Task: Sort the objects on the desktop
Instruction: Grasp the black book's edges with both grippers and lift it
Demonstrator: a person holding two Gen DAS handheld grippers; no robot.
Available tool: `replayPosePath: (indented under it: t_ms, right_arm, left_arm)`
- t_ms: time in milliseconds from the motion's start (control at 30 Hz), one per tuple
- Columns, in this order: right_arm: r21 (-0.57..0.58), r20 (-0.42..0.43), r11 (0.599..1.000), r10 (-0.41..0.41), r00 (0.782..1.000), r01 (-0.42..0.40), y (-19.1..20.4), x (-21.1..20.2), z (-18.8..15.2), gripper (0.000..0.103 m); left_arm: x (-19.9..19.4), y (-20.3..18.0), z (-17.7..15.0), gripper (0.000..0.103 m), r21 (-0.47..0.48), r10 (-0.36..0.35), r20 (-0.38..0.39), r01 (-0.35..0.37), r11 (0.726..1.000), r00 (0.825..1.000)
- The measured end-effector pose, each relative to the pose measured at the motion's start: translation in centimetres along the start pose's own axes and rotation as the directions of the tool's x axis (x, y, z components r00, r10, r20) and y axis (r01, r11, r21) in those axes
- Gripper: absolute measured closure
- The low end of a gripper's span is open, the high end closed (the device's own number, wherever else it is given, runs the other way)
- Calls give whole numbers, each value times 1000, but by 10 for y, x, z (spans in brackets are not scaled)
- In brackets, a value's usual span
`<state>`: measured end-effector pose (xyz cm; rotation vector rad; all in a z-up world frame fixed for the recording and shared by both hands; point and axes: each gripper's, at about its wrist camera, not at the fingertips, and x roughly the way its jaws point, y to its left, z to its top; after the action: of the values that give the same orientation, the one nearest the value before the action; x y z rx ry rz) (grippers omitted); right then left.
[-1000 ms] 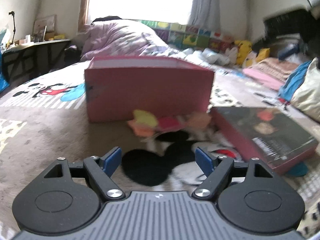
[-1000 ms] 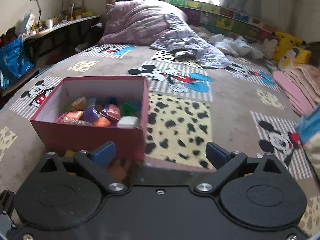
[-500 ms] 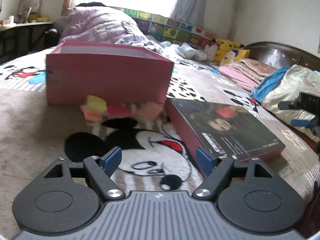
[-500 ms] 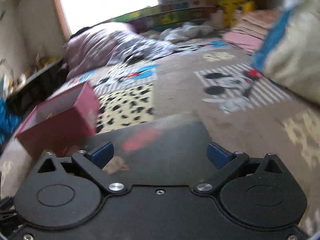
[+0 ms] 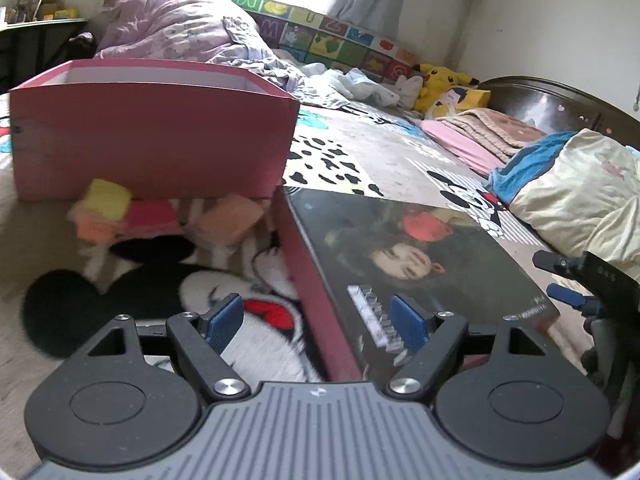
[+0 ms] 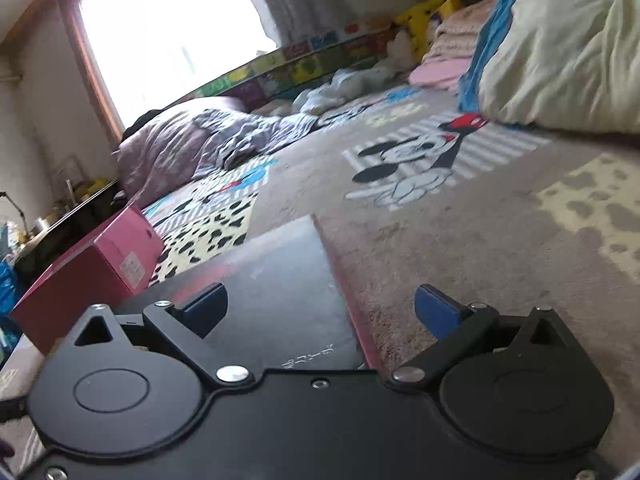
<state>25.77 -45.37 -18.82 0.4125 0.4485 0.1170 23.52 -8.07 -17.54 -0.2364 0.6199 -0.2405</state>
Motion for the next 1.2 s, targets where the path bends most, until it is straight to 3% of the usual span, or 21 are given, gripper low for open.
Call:
replayPosePath:
  t_ms: [167, 400, 633, 733, 867, 933, 1100, 1200]
  right_arm:
    - [7, -58, 998, 65, 996, -65, -3, 16, -1, 2]
    - [38, -111, 992, 121, 986, -118, -10, 23, -6, 2]
    - [-20, -184, 980, 190, 964, -197, 7, 1, -17, 0]
    - [-56, -260, 966, 229, 938, -252, 32, -24, -34, 0]
    - [-165, -347, 936, 239, 907, -310, 72, -51, -61, 0]
    - [-205, -359, 931, 215, 908, -301, 81, -56, -72, 0]
    - [-168, -329, 942, 225, 917, -292, 75, -51, -74, 1]
    - [-191, -332, 935, 224, 916, -298, 80, -48, -78, 0]
  left_arm:
    - [29, -4, 6, 23, -13, 4, -34, -4, 1000, 999]
    - [47, -16, 9, 23, 17, -85, -65, 86, 996, 994]
    - [-3, -9, -9, 23, 67, -88, -71, 93, 993, 994]
    - [-38, 5, -19, 23, 81, -62, -66, 67, 994, 996]
    - [-52, 19, -31, 23, 89, -61, -51, 65, 994, 997]
    - [-59, 25, -37, 23, 93, -60, -44, 64, 994, 997]
    - [-77, 42, -53, 23, 102, -59, -26, 61, 993, 998]
    - [-81, 35, -55, 23, 119, -48, -13, 49, 992, 999]
